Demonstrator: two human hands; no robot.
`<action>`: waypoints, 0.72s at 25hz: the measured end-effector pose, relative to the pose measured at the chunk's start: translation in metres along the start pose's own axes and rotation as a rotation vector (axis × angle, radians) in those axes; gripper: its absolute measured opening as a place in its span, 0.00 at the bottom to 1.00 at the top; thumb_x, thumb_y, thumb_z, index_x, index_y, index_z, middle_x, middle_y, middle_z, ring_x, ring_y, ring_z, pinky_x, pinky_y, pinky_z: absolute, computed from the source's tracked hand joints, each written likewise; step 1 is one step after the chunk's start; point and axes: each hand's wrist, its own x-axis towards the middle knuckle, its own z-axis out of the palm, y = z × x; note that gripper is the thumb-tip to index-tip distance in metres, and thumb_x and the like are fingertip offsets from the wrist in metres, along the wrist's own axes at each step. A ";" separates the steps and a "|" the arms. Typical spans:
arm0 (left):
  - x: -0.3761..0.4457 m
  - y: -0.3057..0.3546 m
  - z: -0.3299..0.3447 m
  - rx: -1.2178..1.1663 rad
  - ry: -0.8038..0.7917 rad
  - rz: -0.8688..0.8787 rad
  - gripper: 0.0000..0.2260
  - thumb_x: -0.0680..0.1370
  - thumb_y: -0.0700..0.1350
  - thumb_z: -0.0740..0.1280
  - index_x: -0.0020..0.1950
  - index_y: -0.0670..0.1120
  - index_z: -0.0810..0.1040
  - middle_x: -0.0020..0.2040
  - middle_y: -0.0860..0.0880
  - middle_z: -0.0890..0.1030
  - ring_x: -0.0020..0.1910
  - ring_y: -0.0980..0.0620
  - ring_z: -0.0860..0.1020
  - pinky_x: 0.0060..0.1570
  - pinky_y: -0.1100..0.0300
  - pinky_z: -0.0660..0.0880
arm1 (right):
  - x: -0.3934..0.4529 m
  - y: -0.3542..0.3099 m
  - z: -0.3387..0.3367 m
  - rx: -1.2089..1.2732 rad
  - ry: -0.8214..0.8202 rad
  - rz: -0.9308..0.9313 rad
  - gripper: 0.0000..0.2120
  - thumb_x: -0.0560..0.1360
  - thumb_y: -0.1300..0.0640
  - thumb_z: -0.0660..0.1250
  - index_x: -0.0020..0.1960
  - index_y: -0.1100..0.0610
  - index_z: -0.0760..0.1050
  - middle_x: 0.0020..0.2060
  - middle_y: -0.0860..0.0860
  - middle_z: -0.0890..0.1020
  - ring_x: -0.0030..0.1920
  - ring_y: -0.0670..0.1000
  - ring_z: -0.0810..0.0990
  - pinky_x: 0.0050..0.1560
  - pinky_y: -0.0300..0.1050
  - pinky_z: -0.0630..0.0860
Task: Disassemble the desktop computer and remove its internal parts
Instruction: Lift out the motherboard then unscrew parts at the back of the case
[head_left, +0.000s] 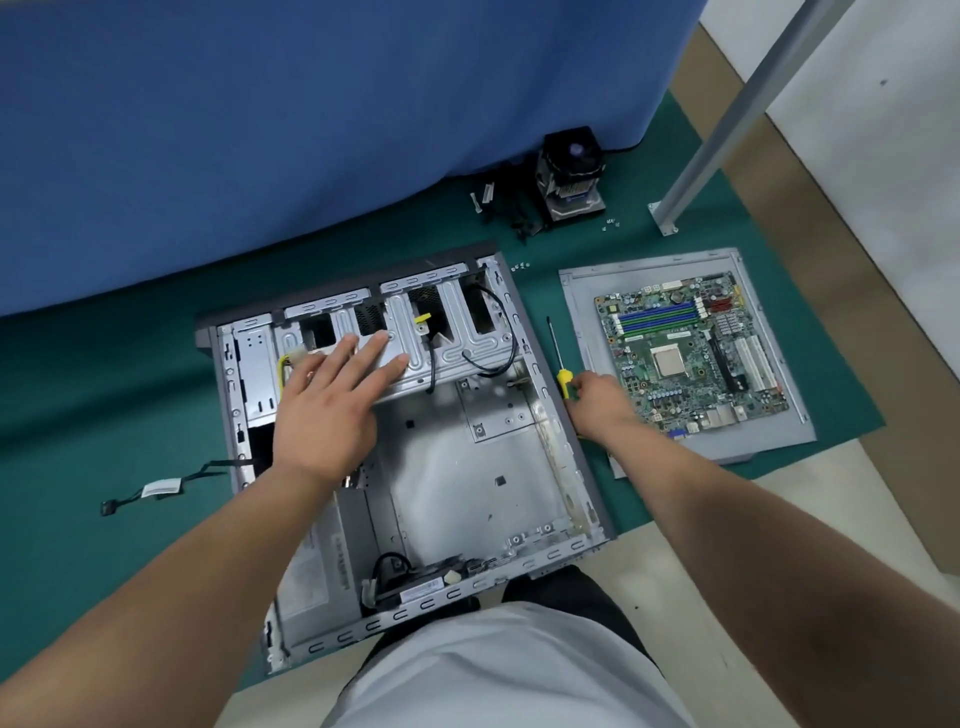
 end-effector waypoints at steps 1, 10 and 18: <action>0.001 -0.001 0.002 -0.004 0.015 -0.004 0.31 0.74 0.41 0.63 0.77 0.58 0.70 0.80 0.54 0.66 0.78 0.45 0.66 0.73 0.45 0.60 | 0.006 -0.002 0.003 -0.048 0.014 0.025 0.19 0.81 0.62 0.62 0.71 0.61 0.69 0.66 0.62 0.73 0.63 0.64 0.75 0.64 0.56 0.75; 0.005 -0.003 0.008 -0.015 0.125 0.016 0.30 0.73 0.40 0.60 0.75 0.57 0.73 0.79 0.54 0.68 0.77 0.46 0.69 0.71 0.45 0.64 | 0.027 0.017 -0.011 -0.148 0.081 -0.070 0.12 0.79 0.58 0.65 0.60 0.61 0.70 0.53 0.60 0.79 0.53 0.63 0.80 0.50 0.54 0.79; 0.006 -0.002 0.003 -0.022 0.114 0.010 0.32 0.70 0.38 0.61 0.74 0.56 0.74 0.78 0.54 0.69 0.76 0.45 0.70 0.71 0.45 0.64 | 0.044 0.037 -0.031 -0.261 0.065 0.018 0.21 0.79 0.54 0.68 0.69 0.62 0.69 0.63 0.61 0.73 0.60 0.64 0.77 0.55 0.54 0.78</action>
